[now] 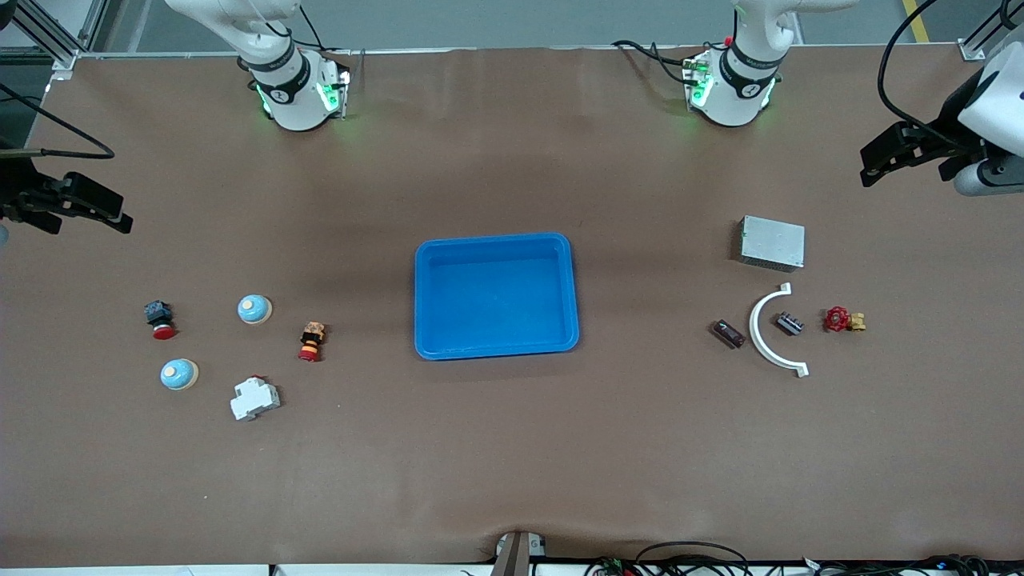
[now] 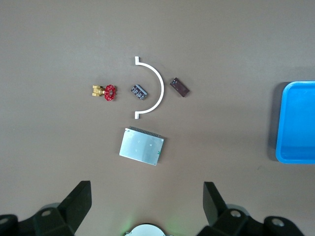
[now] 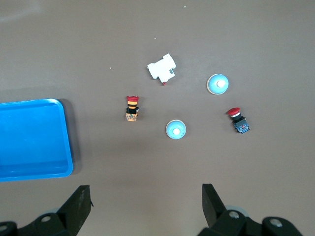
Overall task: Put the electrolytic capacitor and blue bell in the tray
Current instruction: 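Move the left gripper toward the dark brown capacitor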
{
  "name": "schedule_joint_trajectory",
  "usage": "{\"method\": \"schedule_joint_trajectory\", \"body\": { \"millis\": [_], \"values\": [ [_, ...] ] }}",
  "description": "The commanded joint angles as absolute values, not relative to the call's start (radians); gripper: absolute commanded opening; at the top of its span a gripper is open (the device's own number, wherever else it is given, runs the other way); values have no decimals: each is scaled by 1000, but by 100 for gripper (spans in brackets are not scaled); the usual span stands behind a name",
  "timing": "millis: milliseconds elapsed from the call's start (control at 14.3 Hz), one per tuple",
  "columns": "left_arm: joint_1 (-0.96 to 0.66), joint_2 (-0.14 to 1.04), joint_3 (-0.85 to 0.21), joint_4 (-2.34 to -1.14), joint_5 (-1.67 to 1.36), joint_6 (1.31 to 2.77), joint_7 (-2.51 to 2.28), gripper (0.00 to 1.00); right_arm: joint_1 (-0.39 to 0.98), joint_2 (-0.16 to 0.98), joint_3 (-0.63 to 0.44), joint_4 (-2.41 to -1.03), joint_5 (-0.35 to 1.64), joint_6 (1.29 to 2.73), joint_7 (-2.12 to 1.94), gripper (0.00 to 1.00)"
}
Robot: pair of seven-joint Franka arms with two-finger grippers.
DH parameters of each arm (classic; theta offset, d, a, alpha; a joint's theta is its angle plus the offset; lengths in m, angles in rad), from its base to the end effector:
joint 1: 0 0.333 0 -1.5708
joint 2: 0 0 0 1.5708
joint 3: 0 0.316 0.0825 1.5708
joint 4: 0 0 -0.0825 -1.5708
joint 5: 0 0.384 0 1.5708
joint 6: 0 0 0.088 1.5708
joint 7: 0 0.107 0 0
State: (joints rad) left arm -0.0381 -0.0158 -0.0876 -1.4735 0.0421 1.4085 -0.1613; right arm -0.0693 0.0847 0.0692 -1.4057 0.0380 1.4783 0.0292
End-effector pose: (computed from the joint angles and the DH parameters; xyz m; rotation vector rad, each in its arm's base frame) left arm 0.5287 -0.0622 0.6645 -3.0905 -0.0640 0.0658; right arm 0.5717 0.0023 0.6461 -3.0977 0.0406 0.0194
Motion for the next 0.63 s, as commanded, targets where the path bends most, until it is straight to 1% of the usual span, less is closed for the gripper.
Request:
{"method": "schedule_joint_trajectory", "body": {
  "millis": [0,280,420,490,561],
  "values": [
    [-31,-8,-87,-1451,41,1385,-135,100,-72,64,64,-1411,34,1482,31,100],
    [-26,-3,-87,-1447,49,1387,-133,100,-74,64,61,-1411,35,1488,31,100],
    [-21,26,-84,-1445,43,1385,-135,100,-74,64,63,-1413,35,1488,31,100],
    [-21,31,-80,-1451,43,1385,-149,100,-72,64,63,-1413,35,1488,31,100],
    [-21,44,-78,-1482,43,1387,-158,100,-72,64,64,-1413,35,1489,32,100]
  ]
}}
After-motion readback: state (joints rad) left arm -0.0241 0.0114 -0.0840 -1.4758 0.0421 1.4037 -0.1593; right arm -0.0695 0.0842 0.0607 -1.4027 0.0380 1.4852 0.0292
